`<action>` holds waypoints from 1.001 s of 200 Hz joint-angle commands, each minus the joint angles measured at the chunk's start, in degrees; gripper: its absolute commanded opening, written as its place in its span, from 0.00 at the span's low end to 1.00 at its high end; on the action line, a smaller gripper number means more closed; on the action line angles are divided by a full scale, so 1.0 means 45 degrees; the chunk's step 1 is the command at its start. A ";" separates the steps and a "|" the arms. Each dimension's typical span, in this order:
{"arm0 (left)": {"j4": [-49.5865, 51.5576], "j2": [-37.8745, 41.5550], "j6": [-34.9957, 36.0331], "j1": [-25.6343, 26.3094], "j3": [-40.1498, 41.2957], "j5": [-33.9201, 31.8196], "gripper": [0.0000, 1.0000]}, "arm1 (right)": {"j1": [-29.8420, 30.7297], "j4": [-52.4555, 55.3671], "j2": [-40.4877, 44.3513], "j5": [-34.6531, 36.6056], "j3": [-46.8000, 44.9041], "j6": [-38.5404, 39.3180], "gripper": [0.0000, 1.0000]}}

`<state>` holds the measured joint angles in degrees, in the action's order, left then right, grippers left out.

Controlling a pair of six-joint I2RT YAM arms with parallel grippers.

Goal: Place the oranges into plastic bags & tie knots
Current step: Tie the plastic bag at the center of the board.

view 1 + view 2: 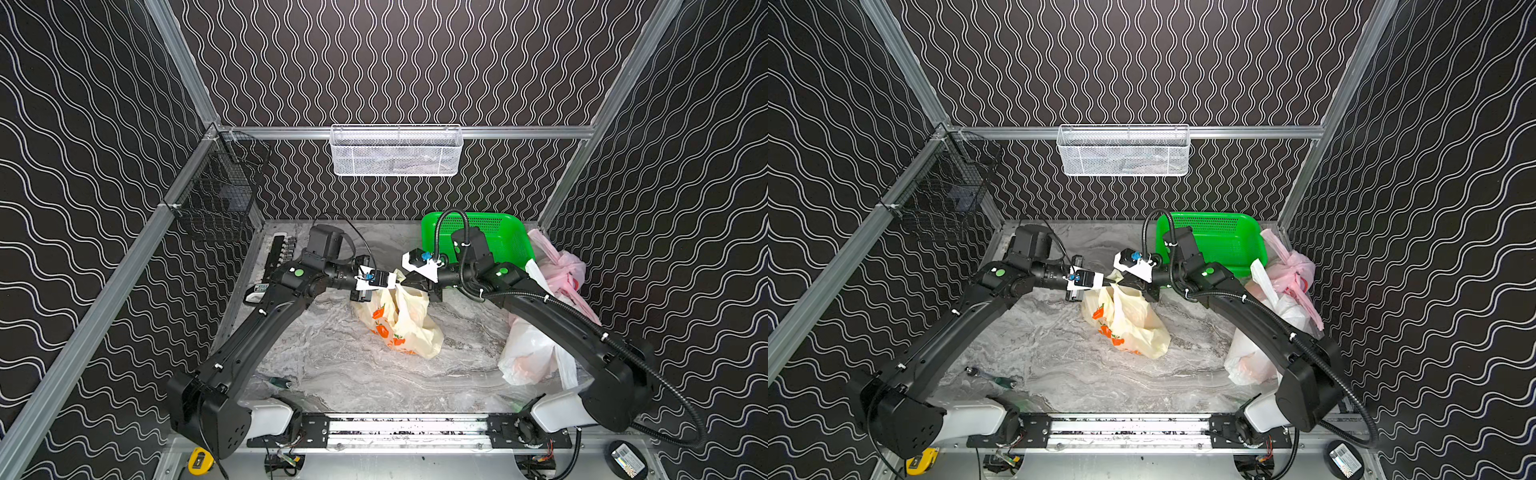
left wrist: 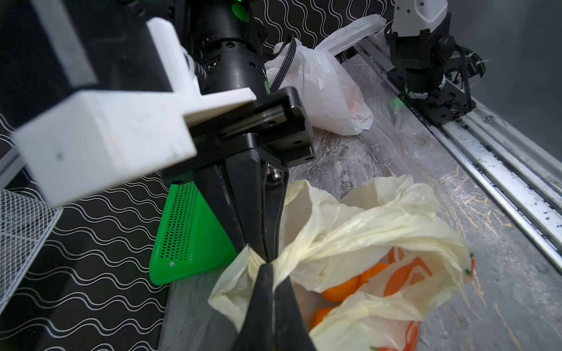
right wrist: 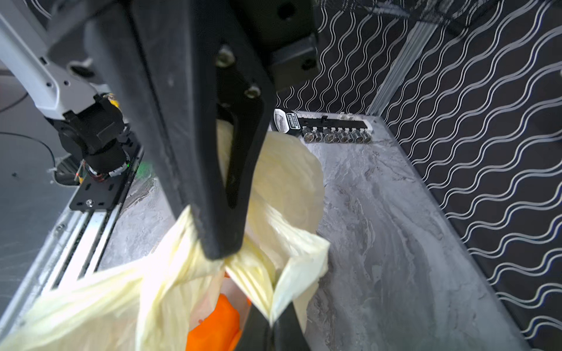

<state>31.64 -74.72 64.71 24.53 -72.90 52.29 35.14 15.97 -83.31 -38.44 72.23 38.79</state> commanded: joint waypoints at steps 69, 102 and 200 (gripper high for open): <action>0.1302 -0.0207 0.0502 -0.0005 0.0470 0.2043 0.00 | 0.0834 -0.1490 0.0921 0.3128 -0.1403 0.0164 0.00; 0.0559 0.0271 0.0528 0.0033 0.1145 0.1670 0.00 | 0.0871 -0.1902 0.1274 0.3296 -0.1818 0.0004 0.00; 0.0453 0.0771 0.1042 0.0055 0.1472 0.1888 0.00 | 0.1099 -0.2296 0.1228 0.3185 -0.2127 -0.0273 0.18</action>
<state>32.21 -72.03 69.32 24.71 -66.63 57.01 40.05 8.12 -77.60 -26.85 62.85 38.30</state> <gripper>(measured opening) 0.048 0.155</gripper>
